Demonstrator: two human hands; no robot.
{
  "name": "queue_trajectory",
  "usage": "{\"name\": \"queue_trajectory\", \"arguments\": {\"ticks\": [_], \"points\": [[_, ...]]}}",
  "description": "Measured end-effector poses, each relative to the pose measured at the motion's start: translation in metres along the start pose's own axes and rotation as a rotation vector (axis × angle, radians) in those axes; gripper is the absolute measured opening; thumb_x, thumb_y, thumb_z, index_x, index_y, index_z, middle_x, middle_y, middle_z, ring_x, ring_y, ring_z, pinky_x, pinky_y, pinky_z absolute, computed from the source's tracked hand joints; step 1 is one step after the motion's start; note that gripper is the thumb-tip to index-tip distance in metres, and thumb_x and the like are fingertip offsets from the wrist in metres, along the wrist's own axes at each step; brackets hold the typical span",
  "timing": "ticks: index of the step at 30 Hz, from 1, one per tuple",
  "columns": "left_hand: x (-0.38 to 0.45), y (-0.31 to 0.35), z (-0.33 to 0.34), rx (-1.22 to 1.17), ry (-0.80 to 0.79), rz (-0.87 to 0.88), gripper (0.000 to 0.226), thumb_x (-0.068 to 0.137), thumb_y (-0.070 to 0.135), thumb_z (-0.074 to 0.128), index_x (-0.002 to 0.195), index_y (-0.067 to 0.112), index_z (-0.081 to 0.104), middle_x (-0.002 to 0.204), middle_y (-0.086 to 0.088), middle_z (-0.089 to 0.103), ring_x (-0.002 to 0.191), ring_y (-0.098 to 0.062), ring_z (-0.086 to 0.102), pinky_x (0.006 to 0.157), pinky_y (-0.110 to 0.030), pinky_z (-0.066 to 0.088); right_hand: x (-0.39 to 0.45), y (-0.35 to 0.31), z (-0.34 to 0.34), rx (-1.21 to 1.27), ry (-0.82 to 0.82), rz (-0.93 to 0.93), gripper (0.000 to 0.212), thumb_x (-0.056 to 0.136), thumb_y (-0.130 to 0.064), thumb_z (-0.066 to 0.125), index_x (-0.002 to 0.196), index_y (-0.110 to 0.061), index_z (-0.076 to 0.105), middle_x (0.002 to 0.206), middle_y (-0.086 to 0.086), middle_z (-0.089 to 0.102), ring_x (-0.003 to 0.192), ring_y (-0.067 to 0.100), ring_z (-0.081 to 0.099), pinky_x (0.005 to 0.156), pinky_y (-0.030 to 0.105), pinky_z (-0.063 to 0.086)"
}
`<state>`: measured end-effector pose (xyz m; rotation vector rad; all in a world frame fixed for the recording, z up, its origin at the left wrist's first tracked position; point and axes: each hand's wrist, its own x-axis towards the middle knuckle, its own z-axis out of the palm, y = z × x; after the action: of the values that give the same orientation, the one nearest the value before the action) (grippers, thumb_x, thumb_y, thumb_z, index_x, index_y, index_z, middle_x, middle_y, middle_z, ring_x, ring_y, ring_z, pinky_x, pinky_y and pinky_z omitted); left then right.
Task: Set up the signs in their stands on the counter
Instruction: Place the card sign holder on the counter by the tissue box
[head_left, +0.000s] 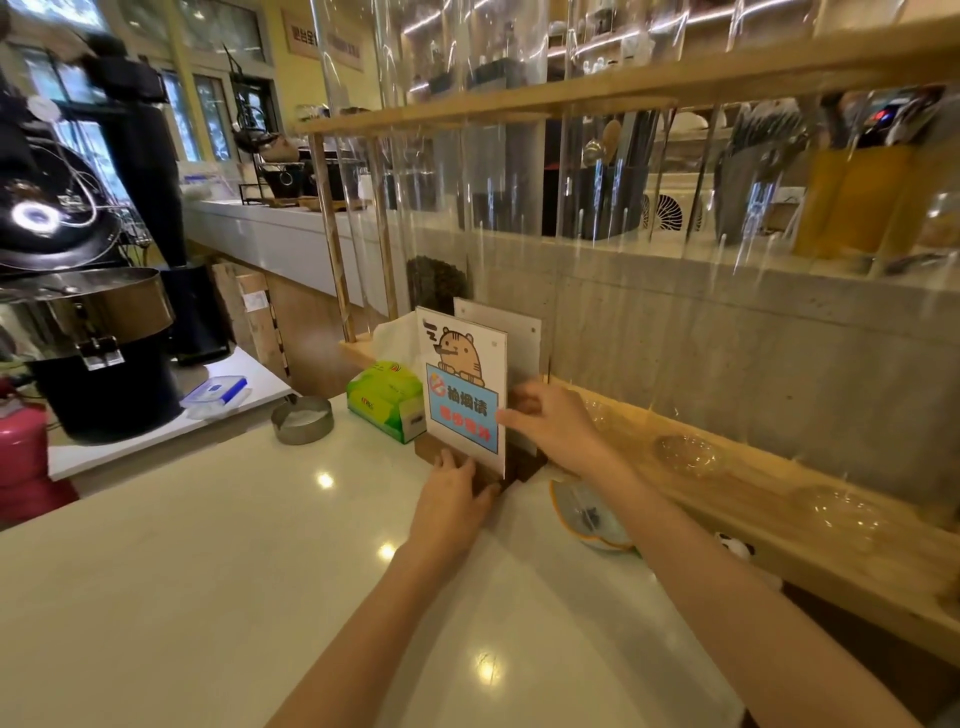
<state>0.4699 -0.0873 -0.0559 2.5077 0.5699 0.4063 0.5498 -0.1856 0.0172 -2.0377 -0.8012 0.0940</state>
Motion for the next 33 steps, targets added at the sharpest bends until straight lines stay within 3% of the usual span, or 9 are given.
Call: {"name": "queue_trajectory", "arguments": {"ticks": [4,8,12,25,33], "points": [[0.002,0.001,0.002,0.090,0.021,0.010,0.046,0.083,0.029,0.056,0.125,0.013,0.043,0.131,-0.012,0.042,0.117,-0.023,0.043,0.099,-0.035,0.042,0.002,0.002,0.007,0.005,0.005,-0.019,0.018,0.089,-0.019,0.054,0.100,-0.007,0.061,0.121,0.013,0.063,0.106,0.025,0.062,0.079,0.034,0.057],[0.001,0.000,0.005,0.114,0.055,0.013,0.044,0.084,0.030,0.056,0.123,0.013,0.045,0.131,-0.014,0.044,0.116,-0.025,0.044,0.097,-0.035,0.043,0.001,0.002,0.006,-0.034,-0.022,-0.025,0.019,0.090,-0.019,0.052,0.101,-0.007,0.061,0.122,0.013,0.062,0.104,0.026,0.063,0.080,0.040,0.058],[0.000,0.002,0.008,0.116,0.067,0.015,0.044,0.084,0.031,0.054,0.124,0.013,0.045,0.130,-0.014,0.044,0.116,-0.025,0.044,0.095,-0.035,0.044,0.002,0.002,0.002,-0.013,-0.029,-0.002,0.011,0.089,-0.018,0.053,0.086,-0.009,0.059,0.120,0.015,0.063,0.097,0.025,0.065,0.077,0.036,0.059],[-0.005,0.004,0.015,0.111,0.071,0.006,0.050,0.086,0.030,0.052,0.131,0.015,0.035,0.134,-0.014,0.038,0.120,-0.025,0.041,0.096,-0.037,0.045,0.000,0.007,0.000,-0.010,-0.024,-0.003,0.013,0.089,-0.016,0.054,0.094,-0.005,0.060,0.120,0.015,0.063,0.100,0.025,0.065,0.072,0.029,0.057],[-0.003,0.006,0.010,0.116,0.049,-0.005,0.045,0.083,0.031,0.056,0.124,0.014,0.045,0.126,-0.013,0.045,0.112,-0.026,0.047,0.093,-0.037,0.048,-0.002,0.009,0.004,-0.021,0.027,-0.008,0.013,0.089,-0.019,0.054,0.095,-0.009,0.060,0.120,0.014,0.063,0.100,0.025,0.064,0.071,0.031,0.058]]}}
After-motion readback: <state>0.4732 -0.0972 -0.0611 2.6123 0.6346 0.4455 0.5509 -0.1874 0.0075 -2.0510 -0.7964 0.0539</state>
